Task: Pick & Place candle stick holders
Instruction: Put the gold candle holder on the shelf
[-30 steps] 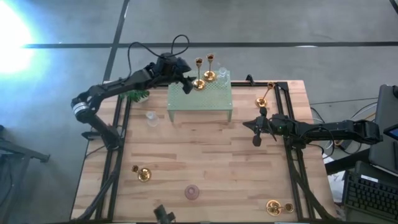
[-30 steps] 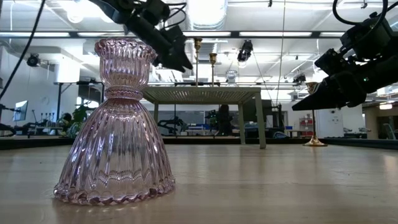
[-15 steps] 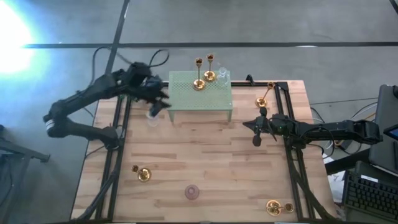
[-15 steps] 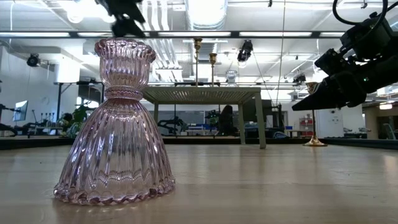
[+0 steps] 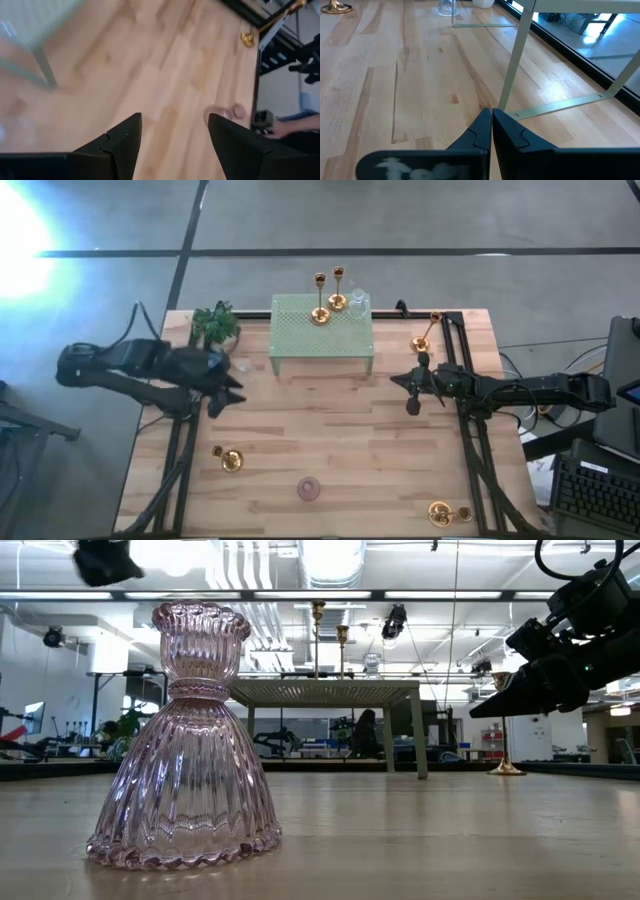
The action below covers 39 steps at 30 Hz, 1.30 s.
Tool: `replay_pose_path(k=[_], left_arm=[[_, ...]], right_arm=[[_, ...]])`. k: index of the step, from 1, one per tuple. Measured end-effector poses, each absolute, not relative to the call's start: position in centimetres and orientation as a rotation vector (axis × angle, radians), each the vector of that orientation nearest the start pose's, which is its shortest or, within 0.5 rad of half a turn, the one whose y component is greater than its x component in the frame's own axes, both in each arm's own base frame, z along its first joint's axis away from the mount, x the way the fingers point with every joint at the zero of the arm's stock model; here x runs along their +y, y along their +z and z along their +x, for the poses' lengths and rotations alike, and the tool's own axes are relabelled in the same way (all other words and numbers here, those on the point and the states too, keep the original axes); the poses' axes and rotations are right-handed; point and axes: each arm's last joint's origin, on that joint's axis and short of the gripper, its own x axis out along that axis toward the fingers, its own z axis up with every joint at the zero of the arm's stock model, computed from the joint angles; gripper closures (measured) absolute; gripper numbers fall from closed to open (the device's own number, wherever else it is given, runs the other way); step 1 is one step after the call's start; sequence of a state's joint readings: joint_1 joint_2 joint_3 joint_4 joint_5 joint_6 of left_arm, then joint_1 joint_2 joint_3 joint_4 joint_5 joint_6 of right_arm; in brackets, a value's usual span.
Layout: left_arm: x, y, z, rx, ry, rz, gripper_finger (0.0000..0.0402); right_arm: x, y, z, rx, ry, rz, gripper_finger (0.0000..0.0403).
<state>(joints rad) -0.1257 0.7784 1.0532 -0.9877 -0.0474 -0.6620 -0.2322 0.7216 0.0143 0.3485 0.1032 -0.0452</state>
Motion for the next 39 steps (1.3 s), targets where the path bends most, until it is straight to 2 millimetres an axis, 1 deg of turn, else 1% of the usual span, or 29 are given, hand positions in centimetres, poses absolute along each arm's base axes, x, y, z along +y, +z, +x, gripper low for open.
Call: replay_pose_path(k=[4, 8, 11, 17, 20, 25, 29, 34, 39], left_arm=[[-2.7, 33.2, 12.5, 0.783, 0.157, -0.665, 0.0168], [-3.7, 32.1, 12.5, 0.856, 0.148, -0.716, 0.0168], [-4.0, 31.6, 11.9, 0.938, 0.182, -0.739, 0.0168], [-4.2, 30.8, 10.2, 1.099, 0.317, -0.796, 0.0168], [-4.6, 30.3, 9.9, 1.153, 0.342, -0.839, 0.0168], [-5.8, 29.8, 9.7, 1.247, 0.339, -0.902, 0.0168], [-6.8, 29.4, 9.3, 1.351, 0.341, -0.911, 0.0168], [-8.0, 28.8, 8.9, 1.435, 0.38, -0.895, 0.0168], [-9.3, 27.3, 8.9, 1.535, 0.375, -0.846, 0.0168]], right_arm=[[-3.5, 13.0, 13.3, 0.367, -0.324, -0.021, 0.0394], [-3.5, 13.0, 13.3, 0.367, -0.323, -0.021, 0.0394], [-3.5, 13.0, 13.3, 0.367, -0.324, -0.021, 0.0394], [-3.5, 13.0, 13.3, 0.367, -0.324, -0.021, 0.0394], [-3.5, 13.0, 13.3, 0.367, -0.324, -0.021, 0.0394], [-3.5, 13.0, 13.3, 0.367, -0.323, -0.021, 0.0394], [-3.5, 13.0, 13.3, 0.367, -0.323, -0.021, 0.0394], [-3.5, 13.0, 13.3, 0.367, -0.324, -0.021, 0.0394], [-3.5, 13.0, 13.3, 0.367, -0.323, -0.021, 0.0394]])
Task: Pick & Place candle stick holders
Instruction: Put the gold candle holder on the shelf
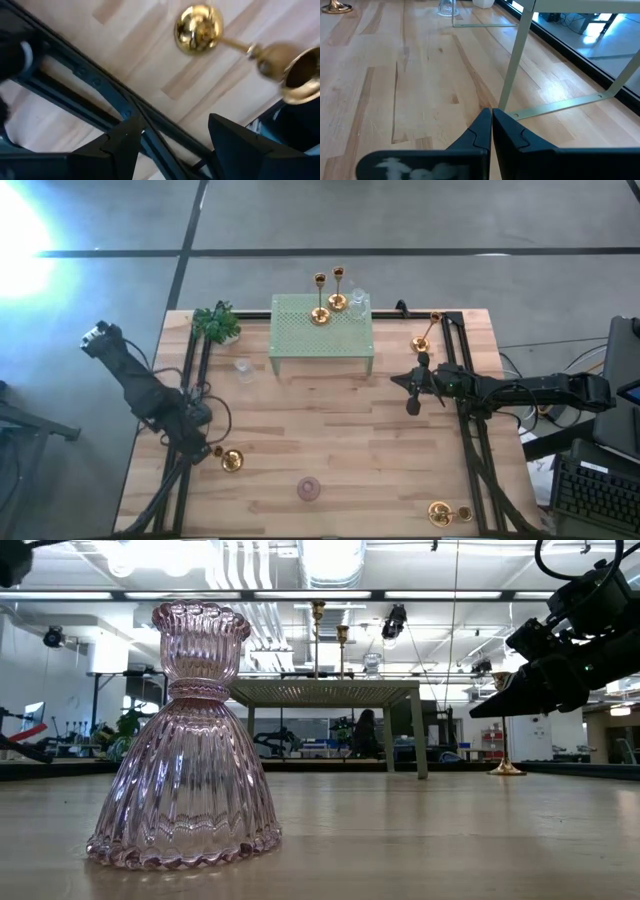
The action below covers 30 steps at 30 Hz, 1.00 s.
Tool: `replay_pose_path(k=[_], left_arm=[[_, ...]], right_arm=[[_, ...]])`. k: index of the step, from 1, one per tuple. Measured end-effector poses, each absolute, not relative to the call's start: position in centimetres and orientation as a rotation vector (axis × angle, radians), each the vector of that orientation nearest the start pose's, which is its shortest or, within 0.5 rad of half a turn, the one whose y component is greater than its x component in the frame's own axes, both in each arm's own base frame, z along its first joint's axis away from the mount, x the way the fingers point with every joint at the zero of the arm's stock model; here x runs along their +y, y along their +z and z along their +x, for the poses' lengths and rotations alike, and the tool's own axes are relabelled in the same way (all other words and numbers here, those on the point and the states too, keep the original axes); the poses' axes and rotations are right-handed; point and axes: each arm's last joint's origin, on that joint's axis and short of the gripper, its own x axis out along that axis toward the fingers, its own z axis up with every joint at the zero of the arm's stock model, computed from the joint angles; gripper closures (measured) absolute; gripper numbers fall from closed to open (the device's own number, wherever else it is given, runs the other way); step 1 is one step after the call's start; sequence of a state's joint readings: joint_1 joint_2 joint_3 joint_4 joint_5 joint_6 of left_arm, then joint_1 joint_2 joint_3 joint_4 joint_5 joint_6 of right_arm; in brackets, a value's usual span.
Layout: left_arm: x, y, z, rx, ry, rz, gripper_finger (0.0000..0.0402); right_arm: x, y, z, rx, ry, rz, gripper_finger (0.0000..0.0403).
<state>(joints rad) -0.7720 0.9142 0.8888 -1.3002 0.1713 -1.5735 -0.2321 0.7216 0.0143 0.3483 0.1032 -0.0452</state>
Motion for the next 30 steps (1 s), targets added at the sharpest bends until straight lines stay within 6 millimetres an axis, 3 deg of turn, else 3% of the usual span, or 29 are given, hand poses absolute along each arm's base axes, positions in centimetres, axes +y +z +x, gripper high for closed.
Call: replay_pose_path(k=[10, 15, 30], left_arm=[[-12.1, 23.8, 9.8, 1.5, 0.211, -0.832, 0.017], [-12.6, 22.5, 9.6, 1.462, 0.198, -0.795, 0.017], [-12.6, 22.3, 10.1, 1.235, 0.144, -0.603, 0.017]], right_arm=[[-3.5, 13.0, 13.3, 0.367, -0.324, -0.021, 0.0394], [-3.5, 13.0, 13.3, 0.367, -0.323, -0.021, 0.0394], [-3.5, 13.0, 13.3, 0.367, -0.324, -0.021, 0.0394]])
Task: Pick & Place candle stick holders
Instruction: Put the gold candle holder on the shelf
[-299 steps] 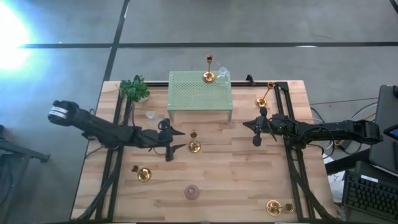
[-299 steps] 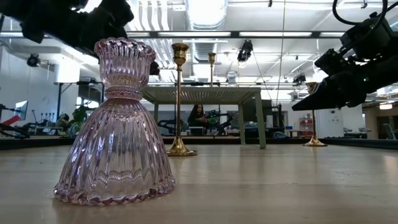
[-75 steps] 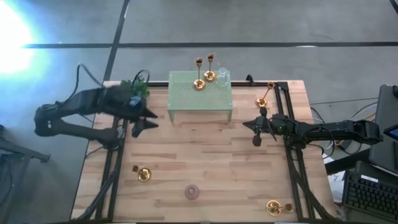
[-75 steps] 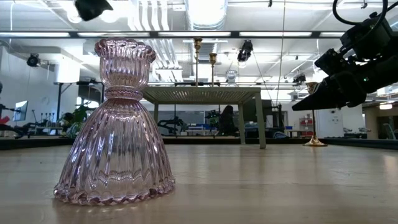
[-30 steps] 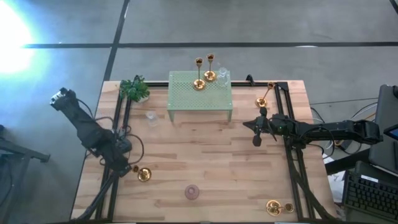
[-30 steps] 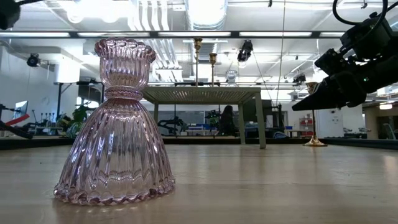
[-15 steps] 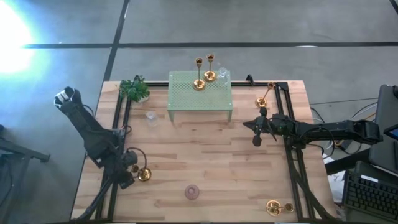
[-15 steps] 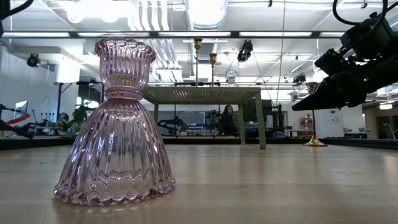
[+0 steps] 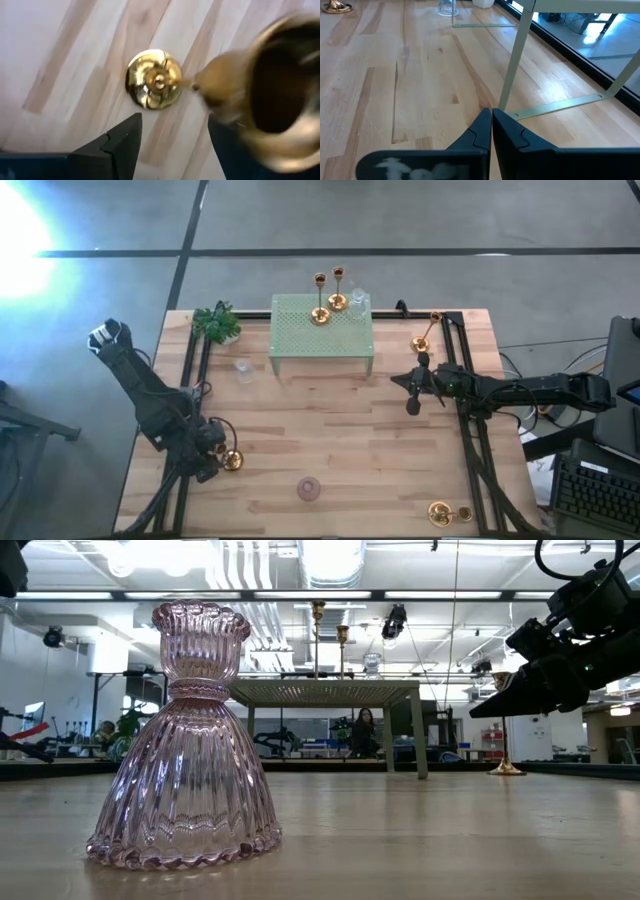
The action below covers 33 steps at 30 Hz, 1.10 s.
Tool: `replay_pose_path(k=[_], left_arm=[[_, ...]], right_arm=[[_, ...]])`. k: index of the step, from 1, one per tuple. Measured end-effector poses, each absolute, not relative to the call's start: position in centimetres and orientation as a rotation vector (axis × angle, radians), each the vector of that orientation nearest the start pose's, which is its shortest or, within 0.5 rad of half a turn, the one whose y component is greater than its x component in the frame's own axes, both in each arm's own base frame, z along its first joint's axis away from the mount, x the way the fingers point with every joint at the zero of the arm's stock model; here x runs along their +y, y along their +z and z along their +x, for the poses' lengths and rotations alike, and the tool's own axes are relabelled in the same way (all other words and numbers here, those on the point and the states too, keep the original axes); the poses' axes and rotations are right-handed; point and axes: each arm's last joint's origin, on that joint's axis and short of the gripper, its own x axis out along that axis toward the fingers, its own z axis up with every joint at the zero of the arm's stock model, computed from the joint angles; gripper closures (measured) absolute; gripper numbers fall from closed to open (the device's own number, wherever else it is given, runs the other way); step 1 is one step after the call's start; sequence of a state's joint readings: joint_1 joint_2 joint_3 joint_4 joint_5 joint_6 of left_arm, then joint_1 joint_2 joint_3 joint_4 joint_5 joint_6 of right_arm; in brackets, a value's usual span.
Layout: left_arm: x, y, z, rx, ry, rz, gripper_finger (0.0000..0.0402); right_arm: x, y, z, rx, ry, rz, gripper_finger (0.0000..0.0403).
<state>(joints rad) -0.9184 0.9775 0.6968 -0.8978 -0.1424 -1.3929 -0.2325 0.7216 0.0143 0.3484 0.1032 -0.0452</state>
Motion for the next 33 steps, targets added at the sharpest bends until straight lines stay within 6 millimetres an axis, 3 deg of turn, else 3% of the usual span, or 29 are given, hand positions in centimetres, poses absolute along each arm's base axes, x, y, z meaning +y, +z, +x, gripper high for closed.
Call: replay_pose_path(k=[10, 23, 33], left_arm=[[-12.5, 22.4, 10.4, 1.144, 0.154, -0.56, 0.017], [-12.7, 19.3, 10.2, 1.136, 0.133, -0.627, 0.017], [-12.5, 19.1, 10.3, 1.05, 0.149, -0.565, 0.017]], right_arm=[[-3.5, 13.0, 13.3, 0.367, -0.324, -0.021, 0.0394], [-3.5, 13.0, 13.3, 0.367, -0.324, -0.021, 0.0394], [-3.5, 13.0, 13.3, 0.367, -0.324, -0.021, 0.0394]])
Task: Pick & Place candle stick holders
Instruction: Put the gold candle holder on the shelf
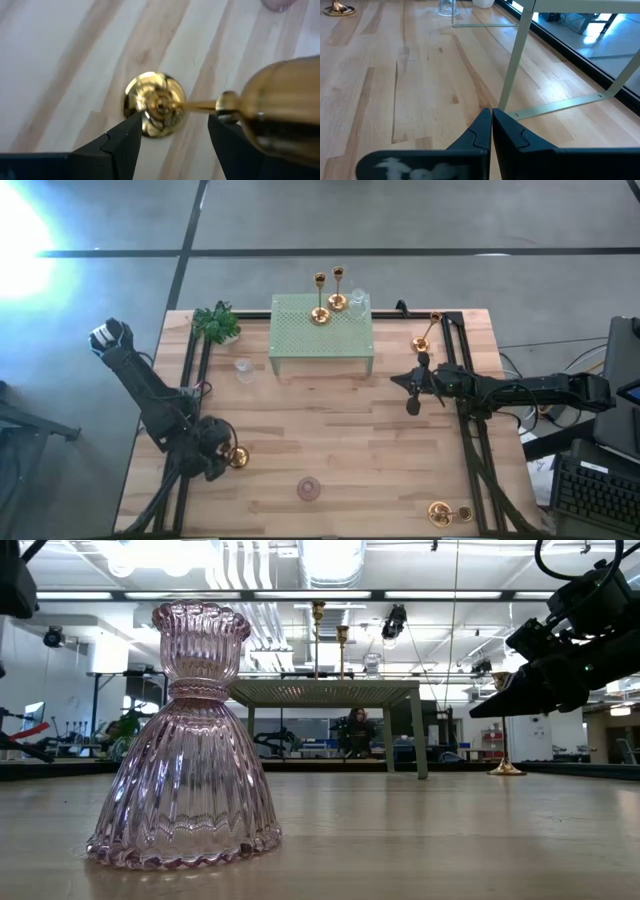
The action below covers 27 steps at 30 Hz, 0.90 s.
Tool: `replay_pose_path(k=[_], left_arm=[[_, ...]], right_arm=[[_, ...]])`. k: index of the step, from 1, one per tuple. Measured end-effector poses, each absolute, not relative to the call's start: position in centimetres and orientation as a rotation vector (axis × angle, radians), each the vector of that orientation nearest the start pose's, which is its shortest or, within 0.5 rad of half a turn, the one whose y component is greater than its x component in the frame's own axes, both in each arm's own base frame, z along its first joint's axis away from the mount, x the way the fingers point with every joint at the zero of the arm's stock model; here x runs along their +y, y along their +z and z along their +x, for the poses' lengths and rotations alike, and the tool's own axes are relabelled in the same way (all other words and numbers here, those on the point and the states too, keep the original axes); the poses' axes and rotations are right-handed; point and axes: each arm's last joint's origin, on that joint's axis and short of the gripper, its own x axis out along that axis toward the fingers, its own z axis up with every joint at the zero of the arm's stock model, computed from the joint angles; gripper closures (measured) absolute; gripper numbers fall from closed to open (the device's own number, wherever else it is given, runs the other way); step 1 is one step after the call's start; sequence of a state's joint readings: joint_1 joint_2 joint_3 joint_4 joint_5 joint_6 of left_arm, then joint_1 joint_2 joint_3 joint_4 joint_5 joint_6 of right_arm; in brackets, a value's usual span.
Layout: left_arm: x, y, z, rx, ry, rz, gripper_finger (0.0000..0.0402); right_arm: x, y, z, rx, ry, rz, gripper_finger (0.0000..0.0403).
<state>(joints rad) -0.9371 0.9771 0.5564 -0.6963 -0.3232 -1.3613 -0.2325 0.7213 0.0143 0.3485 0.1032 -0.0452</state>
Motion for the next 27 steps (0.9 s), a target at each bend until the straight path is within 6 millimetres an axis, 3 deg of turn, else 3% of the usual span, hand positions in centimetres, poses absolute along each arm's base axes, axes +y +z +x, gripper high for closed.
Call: replay_pose_path(k=[11, 17, 22, 27], left_arm=[[-12.19, 19.08, 10.43, 0.968, 0.181, -0.482, 0.0172], [-12.12, 19.14, 10.52, 0.928, 0.187, -0.447, 0.0197], [-12.07, 19.24, 10.64, 0.878, 0.204, -0.433, 0.0254], [-12.0, 19.31, 10.74, 0.832, 0.22, -0.41, 0.0355]], right_arm=[[-3.46, 13.04, 13.3, 0.367, -0.324, -0.021, 0.0394], [-3.45, 13.04, 13.3, 0.367, -0.323, -0.021, 0.0394], [-3.45, 13.04, 13.3, 0.367, -0.323, -0.021, 0.0394], [-3.46, 13.04, 13.3, 0.367, -0.324, -0.021, 0.0394]])
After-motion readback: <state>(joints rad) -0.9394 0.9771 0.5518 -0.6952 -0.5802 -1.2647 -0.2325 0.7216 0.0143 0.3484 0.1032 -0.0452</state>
